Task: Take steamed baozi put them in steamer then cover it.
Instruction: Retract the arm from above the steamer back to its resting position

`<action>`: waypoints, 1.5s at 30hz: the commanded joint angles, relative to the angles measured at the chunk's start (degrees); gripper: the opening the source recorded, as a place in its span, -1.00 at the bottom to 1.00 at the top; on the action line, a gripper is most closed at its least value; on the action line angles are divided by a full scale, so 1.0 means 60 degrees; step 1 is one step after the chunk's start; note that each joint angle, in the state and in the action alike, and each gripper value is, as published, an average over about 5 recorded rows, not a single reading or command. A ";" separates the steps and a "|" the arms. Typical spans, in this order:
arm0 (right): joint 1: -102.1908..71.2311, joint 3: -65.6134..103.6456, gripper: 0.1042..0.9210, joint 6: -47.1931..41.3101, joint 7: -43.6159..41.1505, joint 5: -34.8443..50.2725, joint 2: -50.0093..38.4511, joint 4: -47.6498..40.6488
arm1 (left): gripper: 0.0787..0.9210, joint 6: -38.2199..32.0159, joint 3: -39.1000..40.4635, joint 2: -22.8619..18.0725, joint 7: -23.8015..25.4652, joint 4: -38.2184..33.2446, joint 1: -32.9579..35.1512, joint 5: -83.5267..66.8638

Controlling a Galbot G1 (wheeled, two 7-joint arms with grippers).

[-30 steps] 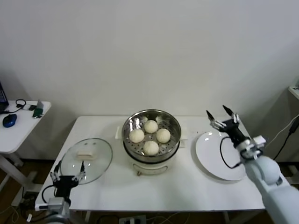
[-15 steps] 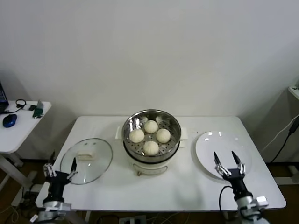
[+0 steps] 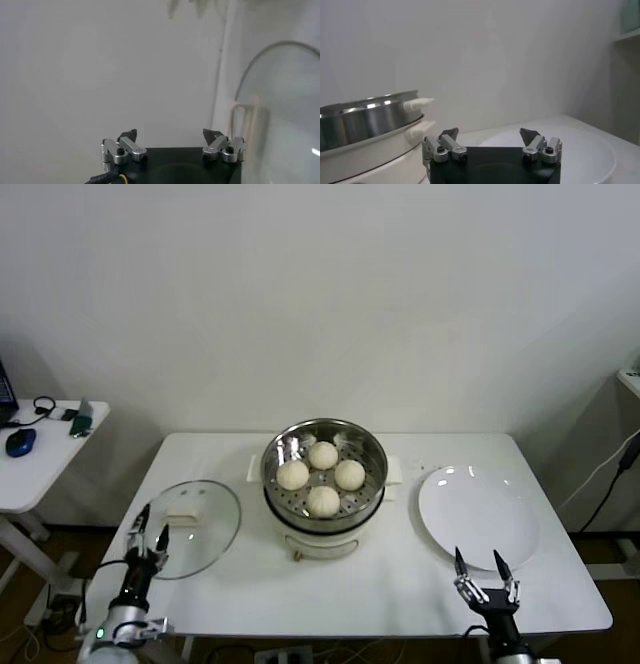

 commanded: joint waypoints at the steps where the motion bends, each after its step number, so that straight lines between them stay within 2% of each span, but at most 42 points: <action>1: -0.0362 -0.0001 0.76 0.0145 0.0045 -0.0068 0.0316 0.0085 | 0.77 -0.0124 0.0126 0.0118 -0.0276 0.2446 -0.1545 0.1922; 16: -0.0536 0.0098 0.76 0.0239 0.0035 -0.0192 0.0358 0.0117 | 0.77 -0.0087 0.0527 0.0123 -0.0146 0.3405 -0.2693 0.1858; 27: -0.0635 0.0152 0.76 0.0390 0.0062 -0.0306 0.0471 0.0044 | 0.75 0.0014 0.0701 0.0072 -0.0072 0.3351 -0.2795 0.1755; 31: -0.0626 0.0132 0.76 0.0428 0.0073 -0.0380 0.0522 0.0022 | 0.57 0.0015 0.0693 0.0027 0.0020 0.3428 -0.2751 0.1731; 45: -0.0584 0.0100 0.76 0.0433 0.0084 -0.0521 0.0639 0.0005 | -0.39 0.0077 0.0562 -0.0198 0.0074 0.3657 -0.2826 0.1678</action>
